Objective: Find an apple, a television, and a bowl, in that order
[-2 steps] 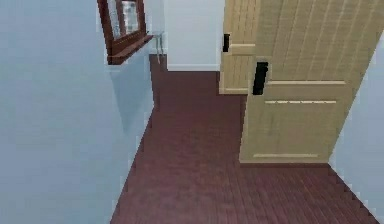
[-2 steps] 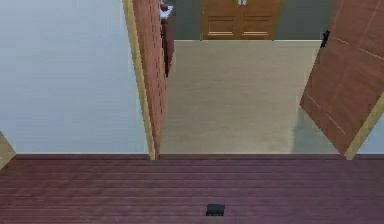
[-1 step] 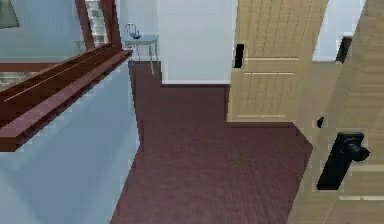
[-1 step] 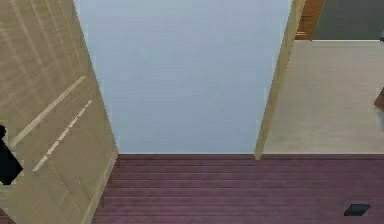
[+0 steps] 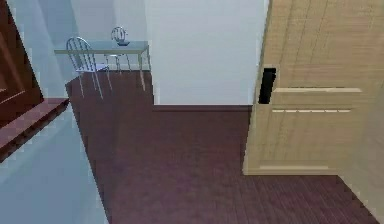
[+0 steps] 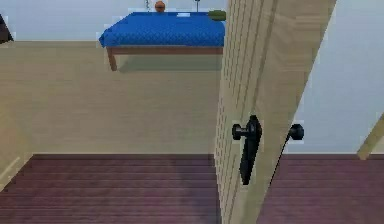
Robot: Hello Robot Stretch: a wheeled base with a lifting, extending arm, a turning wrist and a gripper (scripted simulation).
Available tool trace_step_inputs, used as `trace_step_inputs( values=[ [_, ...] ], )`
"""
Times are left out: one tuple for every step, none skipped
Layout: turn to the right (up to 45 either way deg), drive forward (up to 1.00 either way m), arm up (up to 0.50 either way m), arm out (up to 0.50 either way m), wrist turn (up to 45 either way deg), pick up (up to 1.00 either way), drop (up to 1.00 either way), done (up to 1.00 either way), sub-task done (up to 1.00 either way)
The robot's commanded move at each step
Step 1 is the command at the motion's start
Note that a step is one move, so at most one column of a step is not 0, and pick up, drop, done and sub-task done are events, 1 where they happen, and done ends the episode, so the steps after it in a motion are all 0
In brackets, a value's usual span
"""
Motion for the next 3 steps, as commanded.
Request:
trace_step_inputs(
  values=[
    [0.0,1.0,0.0,0.0,0.0,0.0,0.0,0.0,0.0],
    [0.0,0.15,0.0,0.0,0.0,0.0,0.0,0.0,0.0],
    [-27.0,0.0,0.0,0.0,0.0,0.0,0.0,0.0,0.0]
  ],
)
